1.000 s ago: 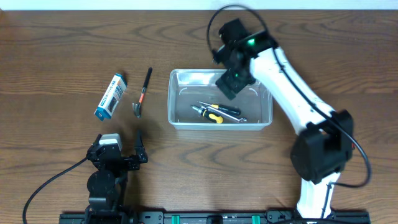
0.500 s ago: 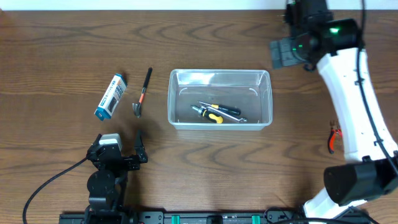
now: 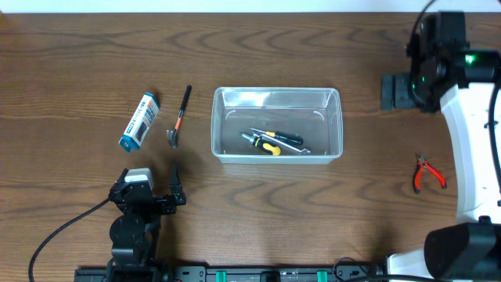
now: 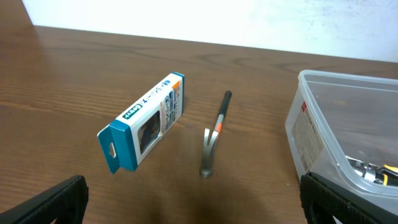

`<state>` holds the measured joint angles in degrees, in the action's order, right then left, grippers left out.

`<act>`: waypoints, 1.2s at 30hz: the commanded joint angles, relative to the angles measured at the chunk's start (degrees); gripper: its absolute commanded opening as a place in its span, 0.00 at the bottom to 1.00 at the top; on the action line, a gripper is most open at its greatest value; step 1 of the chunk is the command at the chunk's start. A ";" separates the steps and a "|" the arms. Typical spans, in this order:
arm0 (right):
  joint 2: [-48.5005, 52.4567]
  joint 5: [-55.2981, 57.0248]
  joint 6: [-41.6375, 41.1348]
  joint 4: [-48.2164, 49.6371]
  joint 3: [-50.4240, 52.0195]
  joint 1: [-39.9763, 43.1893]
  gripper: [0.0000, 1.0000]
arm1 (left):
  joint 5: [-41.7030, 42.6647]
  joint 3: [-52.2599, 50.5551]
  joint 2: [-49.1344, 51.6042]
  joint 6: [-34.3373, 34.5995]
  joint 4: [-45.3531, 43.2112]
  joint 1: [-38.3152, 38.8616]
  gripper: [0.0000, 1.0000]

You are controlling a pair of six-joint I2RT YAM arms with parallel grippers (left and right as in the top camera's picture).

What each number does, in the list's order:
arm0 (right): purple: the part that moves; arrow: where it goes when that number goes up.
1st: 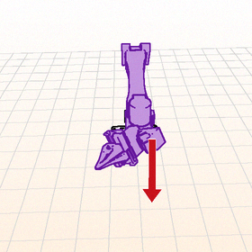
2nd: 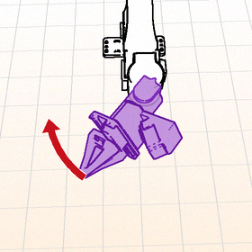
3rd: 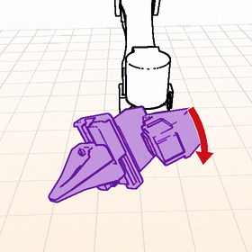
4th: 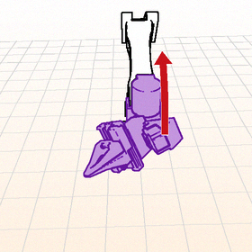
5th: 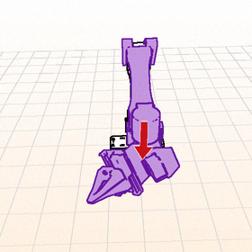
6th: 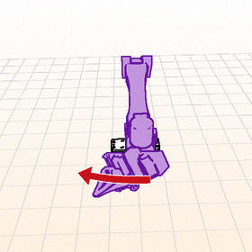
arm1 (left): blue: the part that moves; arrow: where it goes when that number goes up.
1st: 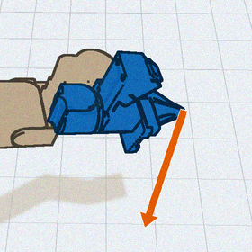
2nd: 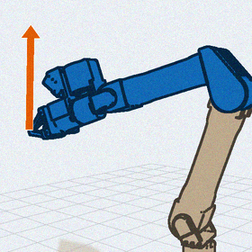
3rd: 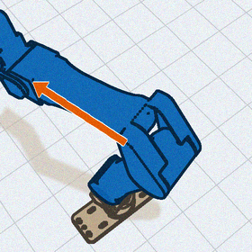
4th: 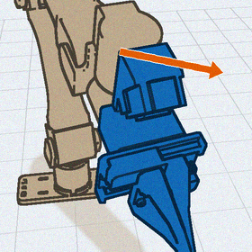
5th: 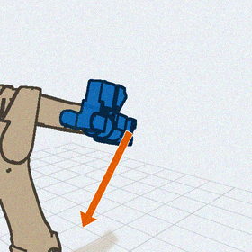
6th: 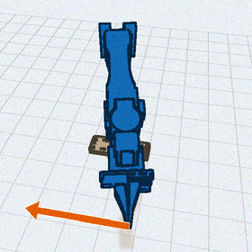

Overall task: Pack container
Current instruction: 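Lower the right gripper onto the red-black pliers and grasp them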

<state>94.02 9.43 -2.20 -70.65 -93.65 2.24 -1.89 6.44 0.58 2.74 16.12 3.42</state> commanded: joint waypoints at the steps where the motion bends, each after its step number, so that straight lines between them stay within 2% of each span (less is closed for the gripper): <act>1: -2.69 -0.92 -3.41 3.28 8.70 3.26 0.99 | -0.04 -1.31 -0.35 -0.55 0.48 -0.24 0.98; 9: -4.11 -3.19 -6.34 10.80 25.70 9.60 0.99 | -0.04 -1.31 -0.35 -0.55 0.48 -0.24 0.98; 14: -4.11 -3.28 -7.21 13.03 30.77 13.25 0.90 | -0.04 -1.31 -0.35 -0.55 0.48 -0.24 0.98; 16: -4.11 -3.48 -7.21 13.64 31.80 14.67 0.86 | -0.04 -1.31 -0.35 -0.55 0.48 -0.24 0.98; 29: -3.52 -6.47 -6.21 20.22 38.27 19.50 0.81 | -0.04 -1.31 -0.35 -0.55 0.48 -0.24 0.98; 36: -0.02 -6.47 -4.39 23.67 38.69 19.54 0.88 | -0.04 -1.31 -0.35 -0.55 0.48 -0.24 0.98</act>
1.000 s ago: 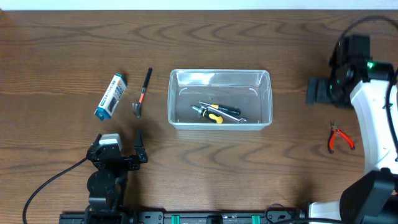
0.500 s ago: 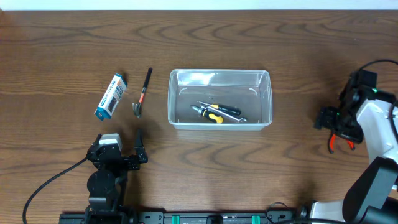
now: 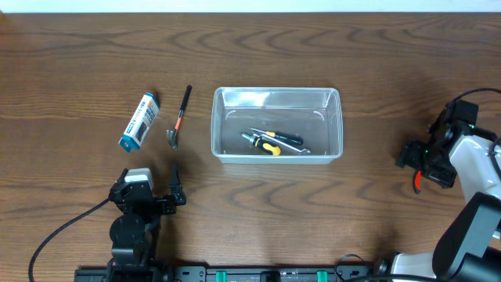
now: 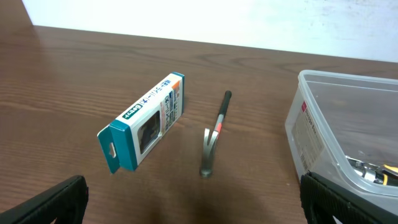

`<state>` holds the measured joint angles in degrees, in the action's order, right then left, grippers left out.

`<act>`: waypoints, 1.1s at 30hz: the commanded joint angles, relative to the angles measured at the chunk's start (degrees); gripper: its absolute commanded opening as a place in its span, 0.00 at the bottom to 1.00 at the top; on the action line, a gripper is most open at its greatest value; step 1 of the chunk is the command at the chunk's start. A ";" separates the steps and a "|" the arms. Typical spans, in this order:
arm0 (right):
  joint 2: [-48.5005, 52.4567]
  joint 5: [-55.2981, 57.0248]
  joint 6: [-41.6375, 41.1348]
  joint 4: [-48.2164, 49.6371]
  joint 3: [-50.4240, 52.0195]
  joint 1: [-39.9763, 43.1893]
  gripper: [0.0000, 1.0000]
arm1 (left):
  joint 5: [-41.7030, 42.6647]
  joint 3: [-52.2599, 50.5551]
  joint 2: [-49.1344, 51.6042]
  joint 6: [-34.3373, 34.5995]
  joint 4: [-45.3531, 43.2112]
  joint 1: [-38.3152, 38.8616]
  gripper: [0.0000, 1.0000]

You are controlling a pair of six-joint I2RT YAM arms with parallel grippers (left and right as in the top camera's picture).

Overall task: Pack container
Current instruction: 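Lower the right gripper onto the red-black pliers and grasp them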

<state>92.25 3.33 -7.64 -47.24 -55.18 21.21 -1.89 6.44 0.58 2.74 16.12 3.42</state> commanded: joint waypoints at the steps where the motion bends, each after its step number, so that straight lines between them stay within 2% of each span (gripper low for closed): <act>1: 2.75 -0.39 1.05 0.24 0.22 0.59 0.88 | -0.04 -1.31 -0.35 -0.57 0.48 -0.24 0.98; 9: 9.16 -0.44 0.83 1.07 0.22 0.57 0.91 | -0.04 -1.31 -0.35 -0.55 0.48 -0.24 0.98; 13: 9.38 -0.33 0.85 2.12 0.22 0.57 0.88 | -0.04 -1.31 -0.35 -0.55 0.48 -0.24 0.98; 14: 9.38 -0.35 0.83 2.27 0.22 0.57 0.85 | -0.04 -1.31 -0.35 -0.55 0.48 -0.24 0.98; 17: 9.38 -0.31 0.83 2.91 0.22 0.59 0.68 | -0.04 -1.31 -0.35 -0.55 0.48 -0.24 0.98; 28: 9.38 0.31 0.83 3.10 0.22 0.63 0.47 | -0.04 -1.31 -0.35 -0.55 0.48 -0.24 0.98; 33: 9.35 0.31 0.81 3.15 0.22 0.63 0.31 | -0.04 -1.31 -0.35 -0.55 0.48 -0.24 0.98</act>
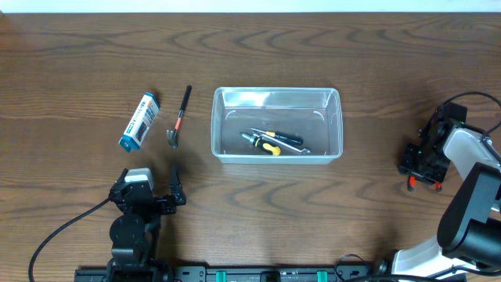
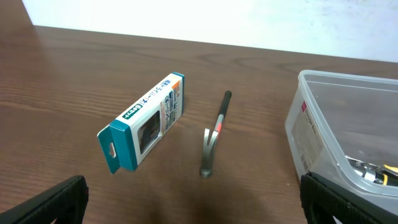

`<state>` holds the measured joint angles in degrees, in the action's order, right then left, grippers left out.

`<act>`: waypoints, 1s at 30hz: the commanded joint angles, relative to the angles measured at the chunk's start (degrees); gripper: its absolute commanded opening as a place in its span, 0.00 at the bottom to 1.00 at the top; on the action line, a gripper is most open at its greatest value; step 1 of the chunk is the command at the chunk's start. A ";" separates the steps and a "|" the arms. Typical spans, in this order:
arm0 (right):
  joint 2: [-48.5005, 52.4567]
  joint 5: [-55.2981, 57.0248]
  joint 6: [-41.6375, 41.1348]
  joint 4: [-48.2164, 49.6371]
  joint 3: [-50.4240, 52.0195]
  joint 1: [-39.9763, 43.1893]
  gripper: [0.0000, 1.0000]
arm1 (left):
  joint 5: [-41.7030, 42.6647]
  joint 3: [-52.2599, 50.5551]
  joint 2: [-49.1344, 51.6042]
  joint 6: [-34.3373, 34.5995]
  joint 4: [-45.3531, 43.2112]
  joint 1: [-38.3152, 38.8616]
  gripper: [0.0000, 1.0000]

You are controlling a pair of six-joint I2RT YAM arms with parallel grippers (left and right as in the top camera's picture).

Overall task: Pack container
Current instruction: 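Lower the right gripper onto the red-black pliers and grasp them, then lift the pliers and carry them over the container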

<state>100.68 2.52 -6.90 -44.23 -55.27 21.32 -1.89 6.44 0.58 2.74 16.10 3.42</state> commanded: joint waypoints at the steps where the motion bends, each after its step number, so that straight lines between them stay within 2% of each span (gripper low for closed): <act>1: 0.94 1.11 0.07 0.15 0.31 0.52 0.30 | -0.04 -1.31 -0.35 -0.55 0.50 -0.24 0.98; 5: 0.94 1.11 -0.37 0.33 0.31 0.52 0.24 | -0.04 -1.31 -0.35 -0.55 0.50 -0.24 0.98; 13: 0.94 1.09 -0.83 0.55 0.31 0.50 0.01 | -0.04 -1.31 -0.35 -0.55 0.50 -0.24 0.98; 21: 0.79 1.07 -1.25 -0.55 -1.27 0.46 0.01 | -0.04 -1.31 -0.35 -0.55 0.50 -0.24 0.98; 30: -4.20 -0.70 -1.16 -3.04 -10.56 -1.38 0.01 | -0.04 -1.31 -0.35 -0.55 0.50 -0.24 0.98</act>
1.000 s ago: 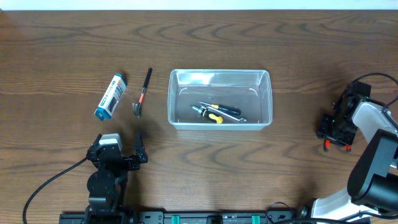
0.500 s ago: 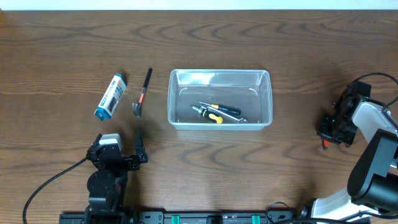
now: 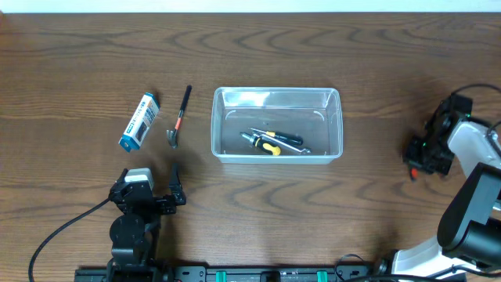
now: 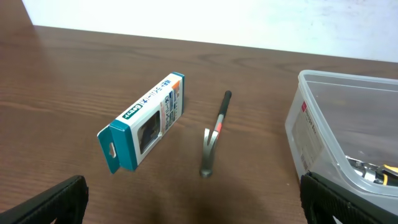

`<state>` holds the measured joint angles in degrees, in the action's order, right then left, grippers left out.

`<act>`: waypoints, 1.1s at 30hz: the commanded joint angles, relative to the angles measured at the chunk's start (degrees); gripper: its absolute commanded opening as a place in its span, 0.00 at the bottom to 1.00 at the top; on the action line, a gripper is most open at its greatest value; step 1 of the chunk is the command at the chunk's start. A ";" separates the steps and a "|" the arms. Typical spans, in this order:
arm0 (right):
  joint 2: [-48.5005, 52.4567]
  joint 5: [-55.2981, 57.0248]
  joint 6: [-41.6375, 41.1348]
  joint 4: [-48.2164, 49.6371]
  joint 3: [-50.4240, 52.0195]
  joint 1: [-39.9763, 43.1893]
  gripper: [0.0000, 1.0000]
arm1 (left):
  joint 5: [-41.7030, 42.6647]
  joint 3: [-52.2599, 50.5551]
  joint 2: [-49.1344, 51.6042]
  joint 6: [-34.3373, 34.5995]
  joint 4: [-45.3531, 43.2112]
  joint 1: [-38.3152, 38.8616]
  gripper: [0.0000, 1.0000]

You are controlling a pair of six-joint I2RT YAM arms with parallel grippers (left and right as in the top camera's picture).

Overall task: Pack container
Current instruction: 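Lift the pliers and carry them over the container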

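Observation:
The clear plastic container (image 3: 338, 117) stands mid-table with two screwdrivers (image 3: 272, 142) in it; its wall (image 4: 311, 137) shows at the right of the left wrist view. Left of it lie a blue and white box (image 3: 139, 121) (image 4: 146, 121) and a small hammer (image 3: 178, 117) (image 4: 212, 137). My left gripper (image 3: 149, 186) (image 4: 196, 205) rests open near the front edge, short of both. Far right, my right gripper (image 3: 419, 160) is shut on the red pliers (image 3: 412, 174), of which only a red tip shows.
The left arm's cable (image 3: 63, 231) trails across the front left of the brown wooden table (image 3: 258, 211). The right arm's white links (image 3: 473, 157) fill the right edge.
The right gripper has shifted slightly toward the back, and the red pliers have gone with it; both handle tips showed under it before, one now. The left arm is unchanged.
At first the right arm was raised at the back right and the pliers lay free on the table at the right. Then the gripper was beside them, then down over them. Now it holds them slightly farther back. The left gripper stayed open and still.

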<state>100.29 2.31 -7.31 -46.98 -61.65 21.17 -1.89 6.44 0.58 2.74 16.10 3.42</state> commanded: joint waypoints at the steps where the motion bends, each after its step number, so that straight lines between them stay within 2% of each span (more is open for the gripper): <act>1: -4.66 -0.63 -0.68 -0.61 -5.35 -1.73 0.02 | -0.04 -1.31 -0.35 -0.55 0.50 -0.24 0.98; 5: -8.68 -3.85 4.79 -1.14 -10.86 -5.42 0.04 | -0.04 -1.31 -0.35 -0.55 0.50 -0.24 0.98; 8: -11.47 -4.46 9.75 -1.70 -15.63 -10.03 0.01 | -0.04 -1.31 -0.35 -0.55 0.50 -0.24 0.98; 17: -15.98 -4.50 21.16 -1.88 -26.84 -27.82 0.01 | -0.04 -1.31 -0.35 -0.55 0.50 -0.24 0.98; 25: -14.34 -4.48 31.06 -1.64 -27.63 -42.42 0.01 | -0.04 -1.31 -0.35 -0.55 0.48 -0.24 0.98; 33: -7.39 -4.46 34.29 -1.64 -27.63 -48.59 0.01 | -0.04 -1.31 -0.35 -0.55 0.48 -0.24 0.98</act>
<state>90.04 -2.17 24.14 -48.66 -88.42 -26.04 -1.89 6.44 0.58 2.74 16.10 3.42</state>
